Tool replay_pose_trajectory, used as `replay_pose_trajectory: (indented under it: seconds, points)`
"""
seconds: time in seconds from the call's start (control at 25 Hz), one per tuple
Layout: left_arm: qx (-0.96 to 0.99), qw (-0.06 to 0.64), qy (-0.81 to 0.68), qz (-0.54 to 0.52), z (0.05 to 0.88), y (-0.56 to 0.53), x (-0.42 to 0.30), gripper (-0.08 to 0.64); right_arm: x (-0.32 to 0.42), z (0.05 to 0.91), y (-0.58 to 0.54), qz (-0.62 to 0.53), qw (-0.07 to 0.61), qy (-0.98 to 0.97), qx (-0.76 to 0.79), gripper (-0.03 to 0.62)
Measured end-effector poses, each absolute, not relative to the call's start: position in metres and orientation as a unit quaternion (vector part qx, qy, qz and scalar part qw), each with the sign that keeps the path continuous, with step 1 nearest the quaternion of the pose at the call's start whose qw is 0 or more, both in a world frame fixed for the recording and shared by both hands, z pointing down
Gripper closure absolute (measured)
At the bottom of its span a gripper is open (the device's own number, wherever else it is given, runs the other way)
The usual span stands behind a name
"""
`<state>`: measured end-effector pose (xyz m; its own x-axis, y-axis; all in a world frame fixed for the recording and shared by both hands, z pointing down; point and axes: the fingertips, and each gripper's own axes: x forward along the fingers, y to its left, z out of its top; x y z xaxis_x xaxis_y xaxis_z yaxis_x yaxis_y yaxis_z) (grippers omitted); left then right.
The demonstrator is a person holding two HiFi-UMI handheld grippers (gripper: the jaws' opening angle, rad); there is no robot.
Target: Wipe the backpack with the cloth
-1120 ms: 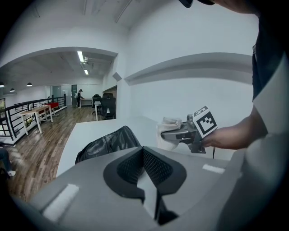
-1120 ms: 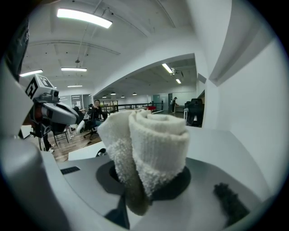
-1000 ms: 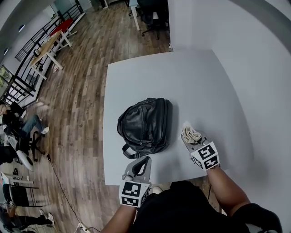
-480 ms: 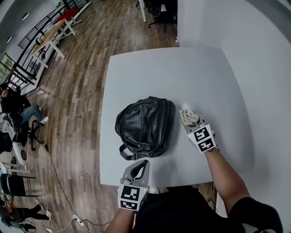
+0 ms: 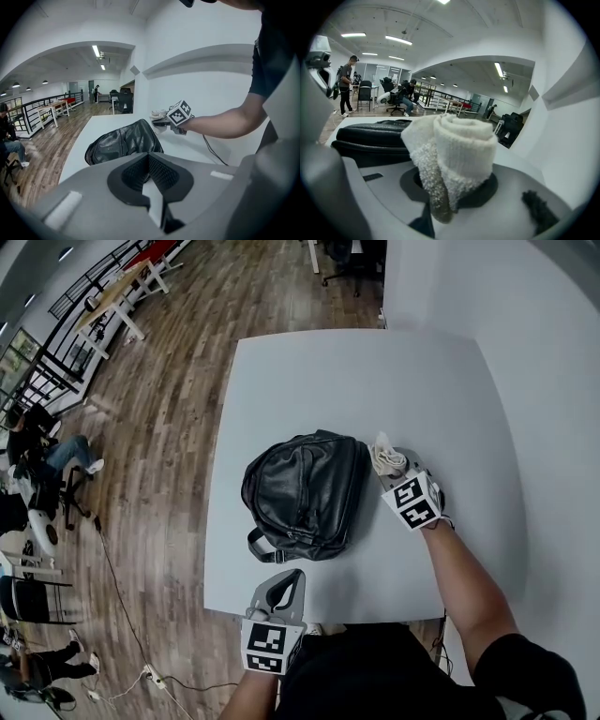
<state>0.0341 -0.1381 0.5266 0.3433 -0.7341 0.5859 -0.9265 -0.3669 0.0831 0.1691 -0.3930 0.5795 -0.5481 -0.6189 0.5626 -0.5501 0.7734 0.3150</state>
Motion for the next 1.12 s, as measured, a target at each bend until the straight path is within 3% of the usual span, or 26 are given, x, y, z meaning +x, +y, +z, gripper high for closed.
replay_pose_trajectory:
  seconds: [1.12]
  points:
    - [0.799, 0.202, -0.521, 0.224, 0.520, -0.132, 0.026, 0.554, 0.145, 0.581, -0.324, -0.083, 0.367, -0.879, 0.294, 0.503]
